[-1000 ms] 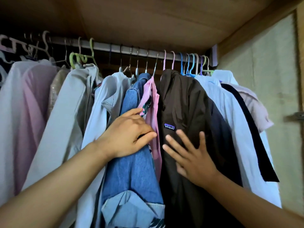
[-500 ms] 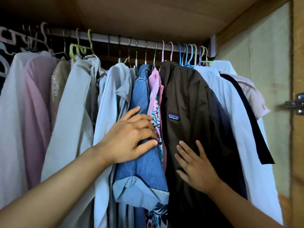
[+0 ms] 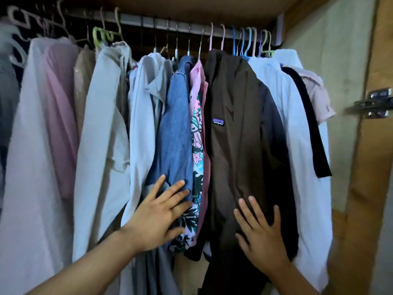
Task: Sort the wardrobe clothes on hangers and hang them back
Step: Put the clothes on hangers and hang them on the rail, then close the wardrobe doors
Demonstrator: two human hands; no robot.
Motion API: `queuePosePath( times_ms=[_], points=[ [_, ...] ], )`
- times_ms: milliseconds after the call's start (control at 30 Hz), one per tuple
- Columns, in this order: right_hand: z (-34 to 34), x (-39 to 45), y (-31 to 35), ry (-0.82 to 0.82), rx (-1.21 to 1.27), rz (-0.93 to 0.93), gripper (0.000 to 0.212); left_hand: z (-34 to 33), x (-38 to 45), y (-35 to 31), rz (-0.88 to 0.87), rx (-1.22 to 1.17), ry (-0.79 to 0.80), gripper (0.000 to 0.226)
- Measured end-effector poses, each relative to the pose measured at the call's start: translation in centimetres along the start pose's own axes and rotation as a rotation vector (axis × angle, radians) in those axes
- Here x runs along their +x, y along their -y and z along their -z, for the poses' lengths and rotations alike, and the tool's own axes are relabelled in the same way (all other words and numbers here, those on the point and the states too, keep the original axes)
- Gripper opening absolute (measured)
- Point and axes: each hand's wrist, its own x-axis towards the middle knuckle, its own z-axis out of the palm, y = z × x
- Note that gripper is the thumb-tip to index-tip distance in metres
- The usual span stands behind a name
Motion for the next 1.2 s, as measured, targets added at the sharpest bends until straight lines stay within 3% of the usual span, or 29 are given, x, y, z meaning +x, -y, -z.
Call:
queuePosePath(
  times_ms=[200,300,500,700,833,1000,1100,1200],
  points=[
    [3.8,-4.1,4.3,-0.205,0.160,0.049,0.049,2.7,-3.1,-3.1,0.127,-0.226,-0.177,0.053],
    [5.9,-6.5,5.9,-0.238,0.220,0.002,0.047,3.9,-5.2,-5.0,0.195,-0.297,-0.185,0.052],
    [10.0,-12.0,9.0,-0.111,0.350,-0.135,0.053,6.5,-12.4,-10.3,0.372,-0.497,-0.124,0.048],
    [15.5,-17.8,13.6,-0.029,0.839,-0.242,0.045,11.3,-20.6,-15.2,0.661,-0.617,-0.038,0.050],
    [20.3,-21.4,16.0,0.025,0.972,-0.310,0.045,15.7,-25.9,-18.1,0.834,-0.648,0.004,0.055],
    [25.2,-23.9,17.1,0.074,1.071,-0.346,0.042,20.4,-29.9,-20.9,0.898,-0.686,0.041,0.063],
    [27.4,-24.4,18.0,0.068,1.114,-0.333,0.035,23.4,-32.0,-21.7,0.917,-0.676,0.044,0.056],
    [29.4,-23.9,20.2,0.059,1.228,-0.248,0.041,27.2,-34.7,-21.6,0.932,-0.605,-0.015,0.046]
  ],
)
